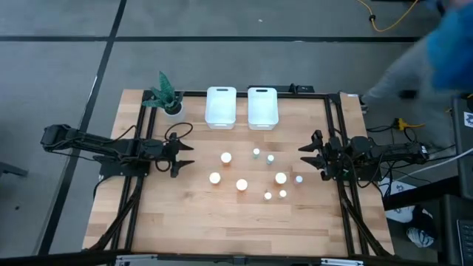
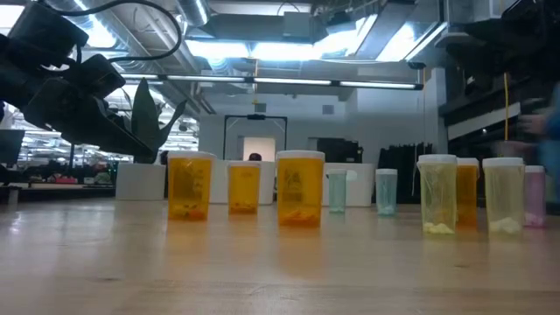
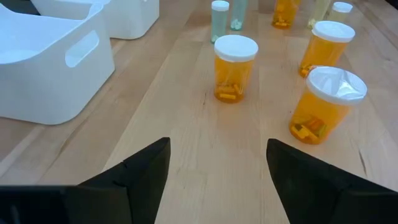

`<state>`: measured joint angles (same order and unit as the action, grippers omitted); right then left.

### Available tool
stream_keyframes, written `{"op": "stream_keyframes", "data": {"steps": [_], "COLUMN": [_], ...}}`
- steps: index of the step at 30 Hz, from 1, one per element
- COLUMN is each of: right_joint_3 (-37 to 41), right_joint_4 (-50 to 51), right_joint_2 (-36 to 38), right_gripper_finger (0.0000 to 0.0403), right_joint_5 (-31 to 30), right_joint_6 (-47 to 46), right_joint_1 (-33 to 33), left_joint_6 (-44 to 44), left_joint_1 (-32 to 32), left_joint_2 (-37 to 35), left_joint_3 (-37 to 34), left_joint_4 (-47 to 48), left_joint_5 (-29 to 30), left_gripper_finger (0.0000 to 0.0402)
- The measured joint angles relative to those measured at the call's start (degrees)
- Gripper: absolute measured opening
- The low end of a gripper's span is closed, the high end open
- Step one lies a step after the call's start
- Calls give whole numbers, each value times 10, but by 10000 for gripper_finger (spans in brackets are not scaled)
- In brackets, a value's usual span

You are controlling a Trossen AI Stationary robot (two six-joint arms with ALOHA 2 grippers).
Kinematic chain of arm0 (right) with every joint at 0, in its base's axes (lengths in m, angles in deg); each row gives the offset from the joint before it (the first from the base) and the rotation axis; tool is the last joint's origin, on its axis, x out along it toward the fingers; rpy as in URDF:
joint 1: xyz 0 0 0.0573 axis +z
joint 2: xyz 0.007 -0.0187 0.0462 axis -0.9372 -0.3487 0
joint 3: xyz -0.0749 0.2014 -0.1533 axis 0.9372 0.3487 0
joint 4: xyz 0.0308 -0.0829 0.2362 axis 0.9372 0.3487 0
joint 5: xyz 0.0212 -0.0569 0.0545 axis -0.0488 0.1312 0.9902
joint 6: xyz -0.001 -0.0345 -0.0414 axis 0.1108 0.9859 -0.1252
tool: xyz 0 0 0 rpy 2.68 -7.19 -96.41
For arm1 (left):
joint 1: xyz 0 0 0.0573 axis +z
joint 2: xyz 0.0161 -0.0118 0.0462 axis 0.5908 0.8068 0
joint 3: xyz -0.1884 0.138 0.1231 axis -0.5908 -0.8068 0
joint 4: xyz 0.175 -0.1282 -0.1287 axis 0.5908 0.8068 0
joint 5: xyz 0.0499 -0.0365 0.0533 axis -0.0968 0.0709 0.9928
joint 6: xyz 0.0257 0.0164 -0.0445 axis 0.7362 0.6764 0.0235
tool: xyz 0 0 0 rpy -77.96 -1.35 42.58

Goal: Pick and place medicine bottles into bin by pill shape (circle, oval)
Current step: Put the small pink pill bottle into the right white bin

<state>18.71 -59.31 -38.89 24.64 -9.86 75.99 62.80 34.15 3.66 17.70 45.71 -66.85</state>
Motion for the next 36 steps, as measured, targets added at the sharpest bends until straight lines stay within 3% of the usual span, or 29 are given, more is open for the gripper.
{"op": "stream_keyframes", "data": {"steps": [7, 12, 16, 20, 25, 28, 32, 36], "right_joint_3": [0, -6, -71, -173, -294, -355, -422, -478], "right_joint_4": [3, 21, 111, 266, 420, 468, 514, 651], "right_joint_2": [0, 0, 0, -17, -77, -127, -211, -307], "right_gripper_finger": [171, 171, 171, 171, 171, 171, 171, 171], "right_joint_5": [3, 36, 35, 14, 2, 26, 77, 66], "right_joint_6": [-16, -62, -79, -90, -111, -118, -116, -119], "right_joint_1": [0, 0, 0, 0, 0, 0, 0, 0], "left_joint_6": [0, -5, -5, -4, -4, -4, -4, -4], "left_joint_1": [0, 0, 0, 0, 0, 0, 0, 0], "left_joint_2": [0, 0, 0, 0, 0, 0, 0, 0], "left_joint_3": [0, 0, 0, 0, 0, 0, 0, 0], "left_joint_4": [-13, -73, -102, -110, -111, -110, -110, -110], "left_joint_5": [21, 21, 21, 26, 32, 32, 32, 32], "left_gripper_finger": [259, 259, 259, 259, 259, 259, 259, 259]}}
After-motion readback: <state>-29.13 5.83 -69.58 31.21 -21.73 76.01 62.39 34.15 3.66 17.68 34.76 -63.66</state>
